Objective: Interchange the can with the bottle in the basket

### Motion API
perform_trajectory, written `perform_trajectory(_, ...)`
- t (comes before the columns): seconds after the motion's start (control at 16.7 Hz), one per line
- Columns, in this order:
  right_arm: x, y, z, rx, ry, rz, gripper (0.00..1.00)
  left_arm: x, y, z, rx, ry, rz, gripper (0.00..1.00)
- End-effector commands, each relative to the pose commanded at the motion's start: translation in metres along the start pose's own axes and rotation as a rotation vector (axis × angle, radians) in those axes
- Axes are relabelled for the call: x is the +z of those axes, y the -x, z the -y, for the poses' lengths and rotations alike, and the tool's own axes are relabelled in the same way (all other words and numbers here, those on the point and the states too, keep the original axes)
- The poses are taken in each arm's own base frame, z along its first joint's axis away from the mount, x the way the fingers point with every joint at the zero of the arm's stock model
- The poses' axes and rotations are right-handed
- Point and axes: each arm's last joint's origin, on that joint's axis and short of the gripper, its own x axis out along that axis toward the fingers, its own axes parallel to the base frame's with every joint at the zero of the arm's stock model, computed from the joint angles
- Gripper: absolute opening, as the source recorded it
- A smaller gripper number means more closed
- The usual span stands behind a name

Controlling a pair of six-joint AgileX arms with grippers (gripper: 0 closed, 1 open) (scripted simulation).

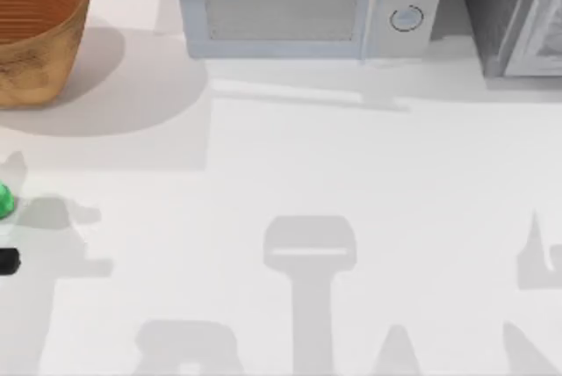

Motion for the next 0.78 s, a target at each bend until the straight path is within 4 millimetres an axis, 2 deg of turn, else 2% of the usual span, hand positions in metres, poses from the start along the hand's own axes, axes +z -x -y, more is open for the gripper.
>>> perform_trajectory(0.12,0.000,0.000,0.000,0.000,0.000,0.000,1.00,-0.018,0.001,0.000,0.003,0.009,0.036,0.00)
perform_trajectory(0.24,0.000,0.000,0.000,0.000,0.000,0.000,1.00,-0.027,0.000,0.000,0.007,0.015,0.053,0.00)
perform_trajectory(0.78,0.000,0.000,0.000,0.000,0.000,0.000,1.00,-0.026,-0.003,0.001,-0.008,0.012,0.023,0.00)
